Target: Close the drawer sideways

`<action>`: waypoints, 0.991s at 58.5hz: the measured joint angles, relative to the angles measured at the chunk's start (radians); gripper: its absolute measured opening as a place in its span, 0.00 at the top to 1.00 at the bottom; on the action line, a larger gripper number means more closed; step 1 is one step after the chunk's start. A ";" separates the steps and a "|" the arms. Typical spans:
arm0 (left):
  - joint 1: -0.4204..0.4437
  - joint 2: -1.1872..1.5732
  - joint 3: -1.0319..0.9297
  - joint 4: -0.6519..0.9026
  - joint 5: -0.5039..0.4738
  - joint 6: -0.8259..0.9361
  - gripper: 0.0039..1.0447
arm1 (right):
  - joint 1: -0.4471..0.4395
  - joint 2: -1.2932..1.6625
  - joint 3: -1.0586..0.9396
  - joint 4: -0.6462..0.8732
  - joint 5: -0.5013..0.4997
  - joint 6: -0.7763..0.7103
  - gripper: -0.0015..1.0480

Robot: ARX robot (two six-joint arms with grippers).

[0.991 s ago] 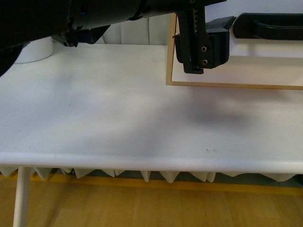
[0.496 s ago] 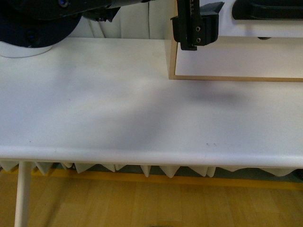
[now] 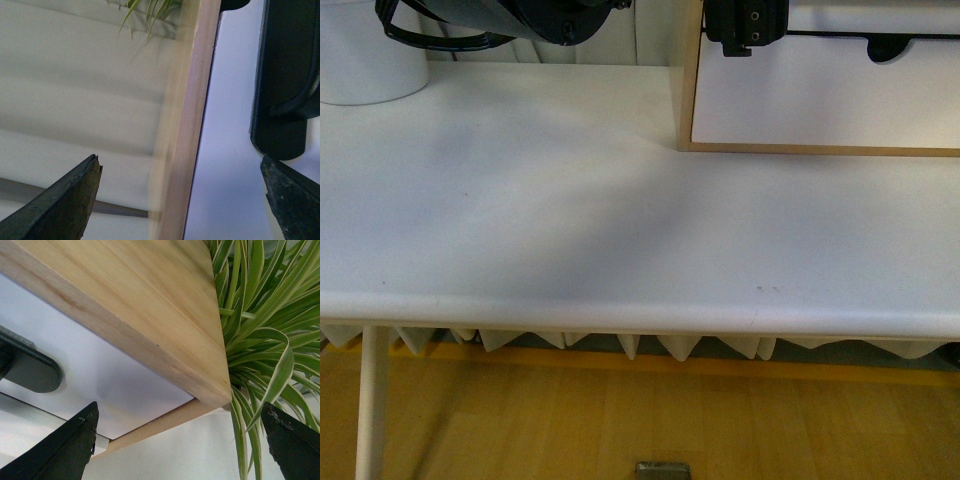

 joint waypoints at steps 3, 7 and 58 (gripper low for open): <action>0.002 0.011 0.016 -0.001 0.001 0.000 0.06 | 0.000 0.012 0.010 0.001 0.001 0.010 0.09; 0.004 0.022 0.028 -0.001 -0.005 0.000 0.06 | 0.000 0.021 0.012 0.006 0.002 0.018 0.09; 0.180 -0.607 -0.887 0.242 -0.083 -0.636 0.06 | -0.015 -0.810 -0.688 0.079 0.027 0.261 0.09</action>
